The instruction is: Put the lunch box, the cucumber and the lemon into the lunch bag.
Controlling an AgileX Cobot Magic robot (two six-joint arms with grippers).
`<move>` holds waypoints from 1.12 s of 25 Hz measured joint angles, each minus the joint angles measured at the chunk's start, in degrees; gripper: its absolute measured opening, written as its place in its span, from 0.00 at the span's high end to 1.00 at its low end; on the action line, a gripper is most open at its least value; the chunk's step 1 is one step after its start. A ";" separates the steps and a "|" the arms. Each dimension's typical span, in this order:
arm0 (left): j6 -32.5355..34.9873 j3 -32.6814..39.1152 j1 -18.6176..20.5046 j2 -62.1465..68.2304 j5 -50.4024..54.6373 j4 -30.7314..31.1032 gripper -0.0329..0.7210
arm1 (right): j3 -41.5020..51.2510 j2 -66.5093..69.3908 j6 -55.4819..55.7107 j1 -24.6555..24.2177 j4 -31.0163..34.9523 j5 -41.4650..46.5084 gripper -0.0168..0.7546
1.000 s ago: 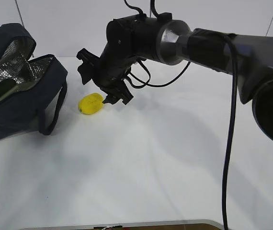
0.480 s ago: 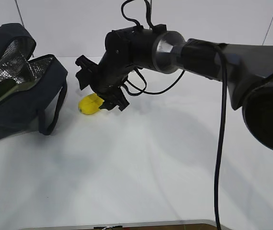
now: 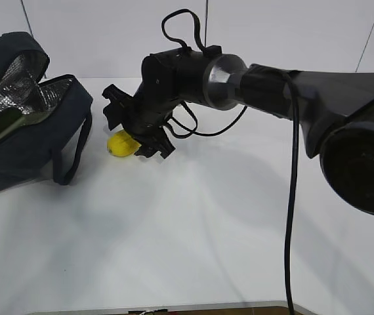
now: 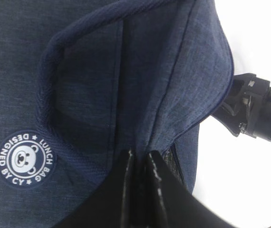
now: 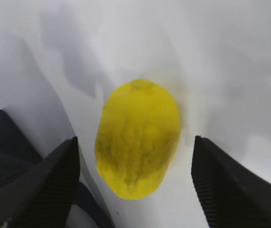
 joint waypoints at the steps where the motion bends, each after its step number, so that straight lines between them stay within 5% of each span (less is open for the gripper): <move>1: 0.00 0.00 0.00 0.00 0.00 0.00 0.94 | 0.00 0.00 0.00 0.00 -0.11 -0.11 0.23; 28: 0.08 0.00 0.00 0.00 0.00 0.00 0.94 | -0.35 0.94 0.00 0.00 0.16 -3.22 0.23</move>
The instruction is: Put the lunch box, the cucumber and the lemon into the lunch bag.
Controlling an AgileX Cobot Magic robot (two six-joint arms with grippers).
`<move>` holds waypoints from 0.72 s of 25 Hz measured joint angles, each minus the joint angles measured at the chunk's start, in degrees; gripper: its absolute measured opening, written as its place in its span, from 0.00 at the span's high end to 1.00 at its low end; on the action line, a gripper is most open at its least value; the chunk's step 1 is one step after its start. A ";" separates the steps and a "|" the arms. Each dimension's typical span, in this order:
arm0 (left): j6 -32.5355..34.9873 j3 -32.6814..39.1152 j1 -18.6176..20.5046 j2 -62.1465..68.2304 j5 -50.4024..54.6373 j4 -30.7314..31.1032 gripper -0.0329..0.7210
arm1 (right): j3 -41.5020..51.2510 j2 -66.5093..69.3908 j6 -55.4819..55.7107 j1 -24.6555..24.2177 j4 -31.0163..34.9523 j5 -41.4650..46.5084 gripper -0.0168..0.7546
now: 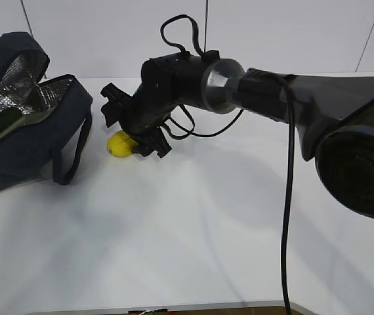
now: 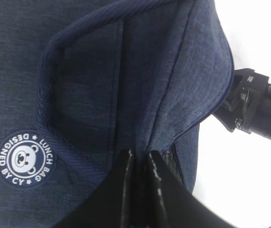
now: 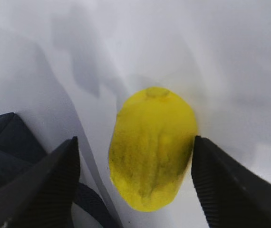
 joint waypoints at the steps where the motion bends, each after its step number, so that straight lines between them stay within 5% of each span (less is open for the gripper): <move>1: 0.00 0.00 0.00 0.00 0.00 0.00 0.94 | 0.00 0.00 0.00 0.00 0.00 0.00 0.23; 18: 0.00 0.00 0.00 0.00 0.00 0.00 0.94 | 0.00 0.00 0.00 0.00 1.75 0.00 0.23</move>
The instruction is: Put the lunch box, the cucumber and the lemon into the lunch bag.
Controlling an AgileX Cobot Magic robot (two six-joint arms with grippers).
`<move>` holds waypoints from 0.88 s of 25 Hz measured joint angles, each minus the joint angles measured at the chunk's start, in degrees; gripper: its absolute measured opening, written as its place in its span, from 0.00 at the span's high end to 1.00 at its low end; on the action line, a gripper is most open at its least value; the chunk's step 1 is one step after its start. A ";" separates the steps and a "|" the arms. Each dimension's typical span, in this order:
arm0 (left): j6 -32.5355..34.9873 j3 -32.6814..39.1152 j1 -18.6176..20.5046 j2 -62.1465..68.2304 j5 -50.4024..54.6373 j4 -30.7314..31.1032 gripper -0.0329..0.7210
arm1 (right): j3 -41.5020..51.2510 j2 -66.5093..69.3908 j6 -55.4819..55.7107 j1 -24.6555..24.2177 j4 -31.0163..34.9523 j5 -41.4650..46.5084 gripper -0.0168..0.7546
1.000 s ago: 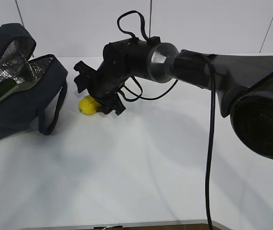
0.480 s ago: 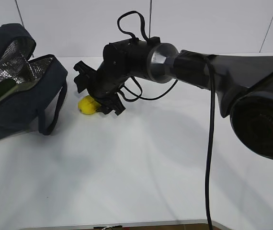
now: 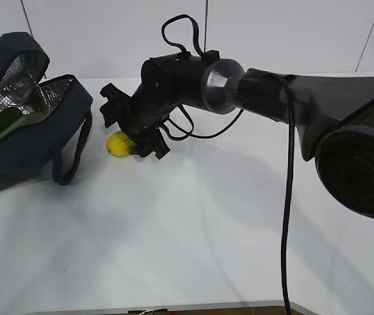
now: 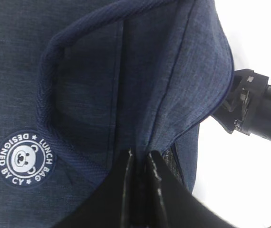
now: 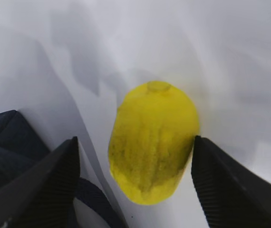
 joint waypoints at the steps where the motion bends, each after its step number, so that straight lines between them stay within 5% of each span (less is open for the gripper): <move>1: 0.00 0.00 0.00 0.00 0.03 0.00 0.94 | 0.00 0.00 0.00 0.00 0.00 0.00 0.23; 22: 0.26 0.00 0.00 0.00 0.12 0.00 0.94 | -0.03 0.92 0.00 0.00 0.20 0.10 0.23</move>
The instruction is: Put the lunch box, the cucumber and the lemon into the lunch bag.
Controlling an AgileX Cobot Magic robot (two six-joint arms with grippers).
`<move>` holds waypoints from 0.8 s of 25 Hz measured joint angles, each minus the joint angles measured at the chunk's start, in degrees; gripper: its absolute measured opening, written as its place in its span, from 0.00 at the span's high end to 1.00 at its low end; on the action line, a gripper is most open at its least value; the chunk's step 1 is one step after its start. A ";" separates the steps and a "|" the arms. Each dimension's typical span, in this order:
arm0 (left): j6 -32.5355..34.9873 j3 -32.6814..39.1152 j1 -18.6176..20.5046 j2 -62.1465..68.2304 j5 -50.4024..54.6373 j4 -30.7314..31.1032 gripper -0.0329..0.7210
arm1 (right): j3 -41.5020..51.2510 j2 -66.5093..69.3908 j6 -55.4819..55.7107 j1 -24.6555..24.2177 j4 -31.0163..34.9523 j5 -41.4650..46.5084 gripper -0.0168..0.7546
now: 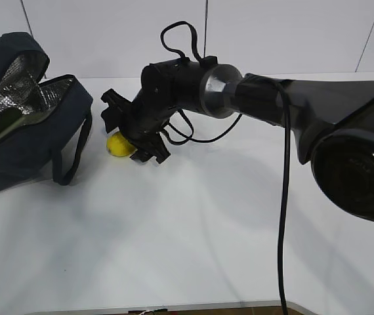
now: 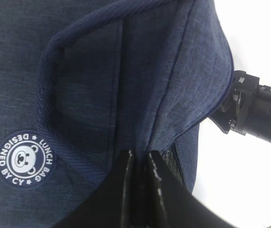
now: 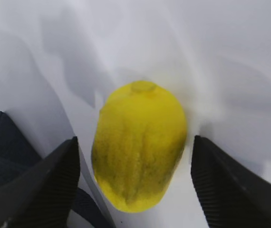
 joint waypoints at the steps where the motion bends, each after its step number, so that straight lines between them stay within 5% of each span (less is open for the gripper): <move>1: 0.00 0.00 0.00 0.00 0.00 0.00 0.94 | 0.00 0.00 0.00 0.00 0.00 0.00 0.23; 10: 0.00 0.00 0.00 0.00 0.21 0.06 0.94 | 0.00 0.00 0.00 0.00 0.00 0.00 0.24; 20: 0.00 0.00 0.00 0.00 0.43 0.06 0.94 | 0.00 0.00 -1.31 0.00 0.00 0.00 0.46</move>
